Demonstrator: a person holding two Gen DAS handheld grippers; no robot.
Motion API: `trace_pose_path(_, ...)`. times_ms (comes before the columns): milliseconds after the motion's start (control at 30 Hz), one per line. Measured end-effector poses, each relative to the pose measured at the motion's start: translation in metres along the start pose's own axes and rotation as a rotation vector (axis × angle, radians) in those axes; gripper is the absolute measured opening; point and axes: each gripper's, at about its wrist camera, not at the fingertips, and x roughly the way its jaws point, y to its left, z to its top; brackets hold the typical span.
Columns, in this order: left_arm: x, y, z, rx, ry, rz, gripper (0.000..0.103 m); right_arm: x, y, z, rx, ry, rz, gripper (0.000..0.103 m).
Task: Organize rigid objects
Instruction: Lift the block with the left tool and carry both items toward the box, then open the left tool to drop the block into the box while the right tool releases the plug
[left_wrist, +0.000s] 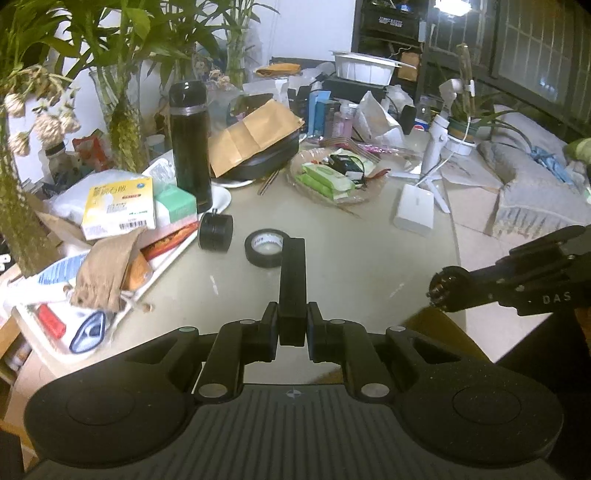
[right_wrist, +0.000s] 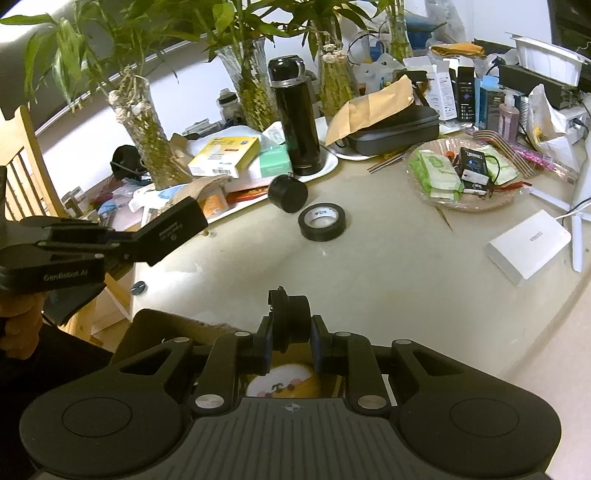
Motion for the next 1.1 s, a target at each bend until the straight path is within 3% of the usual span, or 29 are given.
trace_pose_path(467,-0.028,-0.018,-0.031,-0.018,0.023,-0.005,0.015,-0.02,0.018,-0.019,-0.007,0.006,0.021,0.023)
trace_pose_path(867,-0.023,-0.032,-0.041,-0.005,0.043,-0.024,0.016,-0.029,0.024,-0.034,0.005,0.013,0.027,0.023)
trace_pose_path(1067,-0.014,-0.039,-0.043,0.022,0.088,0.005,0.022,-0.031,0.022,-0.037,0.011,0.018,0.022,0.023)
trace_pose_path(1100,-0.013,-0.04,-0.044,0.021,0.098,0.013,0.028,-0.032,0.022,-0.039,0.011,0.02,0.021,0.023)
